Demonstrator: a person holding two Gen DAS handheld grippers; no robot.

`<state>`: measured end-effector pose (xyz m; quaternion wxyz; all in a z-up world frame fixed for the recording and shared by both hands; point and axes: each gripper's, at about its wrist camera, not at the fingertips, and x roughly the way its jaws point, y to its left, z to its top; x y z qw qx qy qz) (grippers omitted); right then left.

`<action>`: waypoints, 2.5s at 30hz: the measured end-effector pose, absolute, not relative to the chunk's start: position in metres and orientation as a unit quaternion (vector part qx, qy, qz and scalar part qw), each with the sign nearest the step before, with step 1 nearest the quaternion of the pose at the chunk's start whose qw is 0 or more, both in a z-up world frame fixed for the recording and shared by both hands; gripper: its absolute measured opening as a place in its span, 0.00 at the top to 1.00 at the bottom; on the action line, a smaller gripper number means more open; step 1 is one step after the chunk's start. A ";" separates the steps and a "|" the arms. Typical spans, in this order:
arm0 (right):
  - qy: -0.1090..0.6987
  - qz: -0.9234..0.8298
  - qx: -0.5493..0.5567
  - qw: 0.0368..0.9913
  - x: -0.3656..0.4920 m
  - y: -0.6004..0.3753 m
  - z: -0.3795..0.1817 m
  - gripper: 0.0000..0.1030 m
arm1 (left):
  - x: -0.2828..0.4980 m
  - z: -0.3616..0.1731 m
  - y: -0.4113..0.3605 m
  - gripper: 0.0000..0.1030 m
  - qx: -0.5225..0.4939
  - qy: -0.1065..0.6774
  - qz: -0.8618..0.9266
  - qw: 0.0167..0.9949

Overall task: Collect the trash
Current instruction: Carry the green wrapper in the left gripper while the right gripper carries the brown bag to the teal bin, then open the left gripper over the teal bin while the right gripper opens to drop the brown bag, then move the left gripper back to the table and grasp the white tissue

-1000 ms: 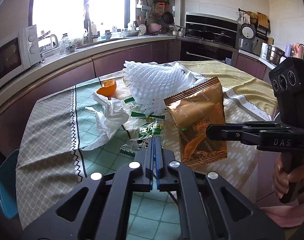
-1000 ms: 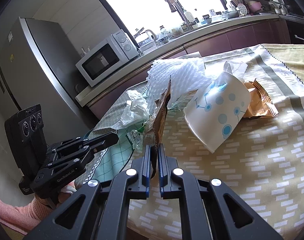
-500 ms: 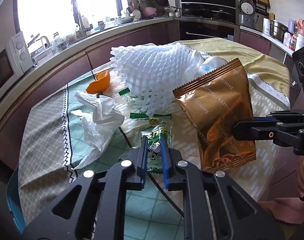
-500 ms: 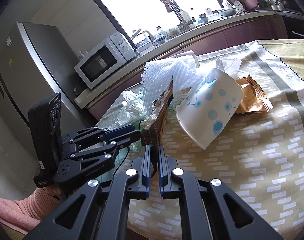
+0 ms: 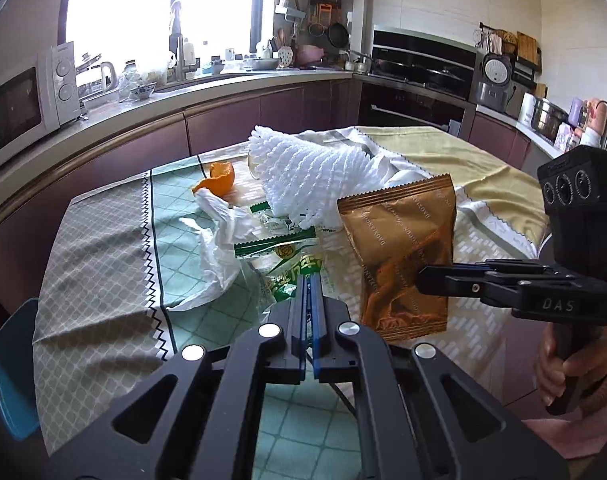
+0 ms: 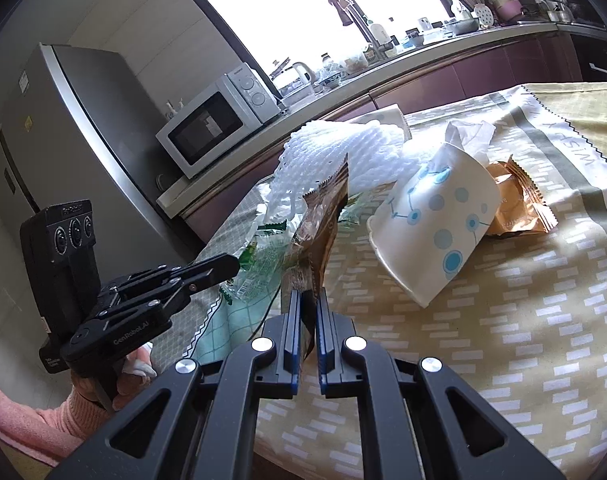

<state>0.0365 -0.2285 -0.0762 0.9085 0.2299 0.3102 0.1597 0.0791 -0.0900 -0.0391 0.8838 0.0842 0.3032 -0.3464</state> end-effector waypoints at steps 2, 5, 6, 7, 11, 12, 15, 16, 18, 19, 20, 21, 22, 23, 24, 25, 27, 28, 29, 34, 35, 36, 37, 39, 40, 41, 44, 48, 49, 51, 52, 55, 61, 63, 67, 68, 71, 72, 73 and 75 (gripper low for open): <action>0.307 0.168 0.225 0.909 0.037 -0.223 -0.071 0.94 | 0.071 -0.031 -0.077 0.98 0.074 0.295 -0.347 0.887; 0.301 0.186 0.217 0.910 0.039 -0.213 -0.061 0.94 | 0.060 -0.020 -0.054 0.98 0.061 0.282 -0.341 0.895; 0.299 0.193 0.212 0.910 0.041 -0.209 -0.058 0.94 | 0.057 -0.016 -0.045 0.98 0.056 0.278 -0.336 0.898; 0.298 0.201 0.208 0.910 0.043 -0.205 -0.055 0.94 | 0.054 -0.012 -0.035 0.98 0.051 0.275 -0.330 0.902; 0.300 0.242 0.190 0.903 0.058 -0.177 -0.043 0.94 | 0.047 0.003 0.012 0.98 0.035 0.260 -0.292 0.920; 0.301 0.253 0.184 0.901 0.064 -0.168 -0.040 0.94 | 0.046 0.006 0.024 0.98 0.031 0.258 -0.280 0.924; 0.301 0.292 0.166 0.893 0.082 -0.137 -0.029 0.94 | 0.050 0.011 0.065 0.98 0.023 0.254 -0.233 0.938; 0.300 0.302 0.157 0.891 0.090 -0.125 -0.025 0.94 | 0.052 0.012 0.079 0.98 0.018 0.256 -0.218 0.942; 0.301 0.326 0.145 0.884 0.105 -0.102 -0.020 0.94 | 0.059 0.011 0.107 0.98 0.010 0.260 -0.185 0.948; 0.301 0.335 0.140 0.882 0.113 -0.089 -0.016 0.94 | 0.064 0.011 0.120 0.98 0.009 0.262 -0.169 0.950; 0.302 0.345 0.133 0.879 0.121 -0.076 -0.014 0.94 | 0.069 0.009 0.133 0.98 0.006 0.265 -0.154 0.952; 0.303 0.354 0.127 0.876 0.129 -0.064 -0.011 0.94 | 0.074 0.008 0.145 0.98 0.003 0.268 -0.142 0.953; 0.304 0.362 0.120 0.873 0.138 -0.052 -0.010 0.94 | 0.079 0.006 0.157 0.98 0.002 0.271 -0.128 0.954; 0.307 0.370 0.115 0.869 0.146 -0.040 -0.009 0.94 | 0.085 0.003 0.169 0.98 0.001 0.275 -0.115 0.955; 0.312 0.378 0.112 0.864 0.156 -0.028 -0.009 0.94 | 0.092 0.000 0.179 0.98 -0.001 0.280 -0.105 0.954; 0.316 0.383 0.109 0.861 0.165 -0.016 -0.009 0.94 | 0.098 -0.003 0.189 0.98 -0.005 0.285 -0.097 0.954; 0.328 0.390 0.104 0.854 0.182 0.004 -0.011 0.94 | 0.110 -0.009 0.207 0.98 -0.009 0.292 -0.082 0.953; 0.334 0.392 0.102 0.851 0.189 0.012 -0.014 0.94 | 0.116 -0.013 0.215 0.98 -0.012 0.296 -0.078 0.952; 0.339 0.392 0.099 0.849 0.196 0.020 -0.016 0.94 | 0.122 -0.016 0.222 0.98 -0.016 0.299 -0.073 0.951; 0.374 0.386 0.092 0.838 0.232 0.053 -0.031 0.94 | 0.151 -0.036 0.240 0.97 -0.022 0.318 -0.059 0.946; 0.382 0.385 0.091 0.836 0.236 0.057 -0.035 0.94 | 0.158 -0.040 0.241 0.97 -0.025 0.321 -0.059 0.945; 0.389 0.384 0.090 0.833 0.240 0.061 -0.039 0.94 | 0.164 -0.043 0.245 0.97 -0.028 0.325 -0.058 0.943; 0.397 0.379 0.090 0.831 0.246 0.066 -0.043 0.94 | 0.169 -0.047 0.247 0.97 -0.031 0.329 -0.058 0.942; 0.412 0.375 0.085 0.826 0.254 0.074 -0.050 0.94 | 0.179 -0.054 0.251 0.97 -0.038 0.334 -0.058 0.940; 0.418 0.371 0.082 0.825 0.258 0.078 -0.054 0.94 | 0.183 -0.058 0.250 0.97 -0.041 0.337 -0.058 0.939; 0.424 0.367 0.080 0.824 0.262 0.082 -0.057 0.94 | 0.188 -0.061 0.252 0.97 -0.043 0.340 -0.056 0.938; 0.446 0.359 0.074 0.817 0.272 0.092 -0.068 0.94 | 0.193 -0.071 0.252 0.97 -0.045 0.347 -0.054 0.935; 0.473 0.348 0.075 0.806 0.284 0.103 -0.080 0.92 | 0.205 -0.083 0.253 0.96 -0.051 0.361 -0.057 0.930; 0.479 0.345 0.077 0.803 0.286 0.103 -0.083 0.92 | 0.203 -0.086 0.251 0.96 -0.052 0.364 -0.057 0.928; 0.488 0.340 0.080 0.800 0.290 0.105 -0.085 0.91 | 0.205 -0.092 0.250 0.96 -0.056 0.371 -0.059 0.925; 0.488 0.338 0.081 0.801 0.291 0.104 -0.085 0.90 | 0.207 -0.096 0.250 0.96 -0.058 0.374 -0.059 0.924; 0.486 0.334 0.084 0.803 0.287 0.096 -0.085 0.86 | 0.208 -0.106 0.249 0.95 -0.061 0.381 -0.057 0.921; 0.477 0.337 0.094 0.806 0.278 0.082 -0.085 0.80 | 0.199 -0.106 0.243 0.93 -0.069 0.373 -0.061 0.923; 0.468 0.337 0.096 0.811 0.271 0.075 -0.082 0.80 | 0.193 -0.102 0.239 0.93 -0.067 0.365 -0.064 0.927; 0.439 0.347 0.091 0.824 0.257 0.064 -0.070 0.71 | 0.181 -0.086 0.225 0.85 -0.064 0.344 -0.085 0.933; 0.429 0.349 0.091 0.828 0.249 0.056 -0.065 0.70 | 0.178 -0.081 0.221 0.83 -0.062 0.338 -0.091 0.935; 0.403 0.350 0.093 0.841 0.227 0.033 -0.050 0.68 | 0.167 -0.065 0.203 0.73 -0.060 0.316 -0.120 0.939; 0.393 0.347 0.095 0.846 0.219 0.023 -0.044 0.65 | 0.163 -0.060 0.195 0.71 -0.058 0.309 -0.130 0.940; 0.385 0.344 0.096 0.851 0.211 0.014 -0.040 0.62 | 0.160 -0.055 0.188 0.69 -0.056 0.303 -0.143 0.941; 0.366 0.335 0.100 0.862 0.193 -0.009 -0.032 0.61 | 0.153 -0.047 0.172 0.65 -0.053 0.294 -0.168 0.939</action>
